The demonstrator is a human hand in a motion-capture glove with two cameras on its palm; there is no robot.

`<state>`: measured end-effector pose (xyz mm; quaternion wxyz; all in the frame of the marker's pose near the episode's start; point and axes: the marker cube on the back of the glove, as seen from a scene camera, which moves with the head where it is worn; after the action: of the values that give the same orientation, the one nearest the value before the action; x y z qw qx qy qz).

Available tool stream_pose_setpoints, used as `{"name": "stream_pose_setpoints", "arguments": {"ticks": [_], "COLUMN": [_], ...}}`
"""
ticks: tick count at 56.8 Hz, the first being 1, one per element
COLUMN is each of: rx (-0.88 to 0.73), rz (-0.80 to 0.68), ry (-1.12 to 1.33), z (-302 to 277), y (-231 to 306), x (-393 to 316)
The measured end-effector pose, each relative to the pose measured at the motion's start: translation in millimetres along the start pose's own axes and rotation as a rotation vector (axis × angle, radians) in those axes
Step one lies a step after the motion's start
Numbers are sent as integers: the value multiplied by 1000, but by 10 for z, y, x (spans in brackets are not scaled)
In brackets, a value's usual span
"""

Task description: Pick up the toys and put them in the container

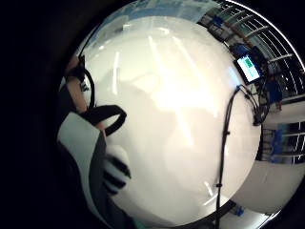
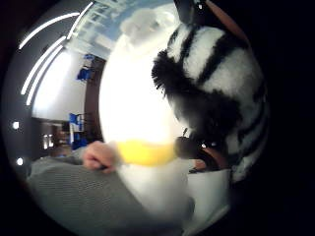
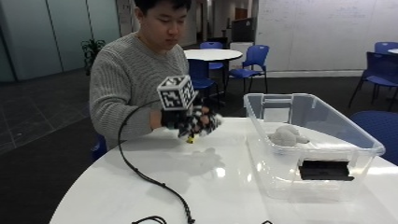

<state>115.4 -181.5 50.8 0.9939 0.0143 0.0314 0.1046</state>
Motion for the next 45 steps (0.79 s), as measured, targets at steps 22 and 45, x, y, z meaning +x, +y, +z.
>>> {"name": "stream_pose_setpoints", "arguments": {"ticks": [22,45], "rx": [232,117], "rz": [-101,93], "ry": [-8,45], "z": [-1813,-1010], "y": [-1045,-3257], "x": [-118,-416]}}
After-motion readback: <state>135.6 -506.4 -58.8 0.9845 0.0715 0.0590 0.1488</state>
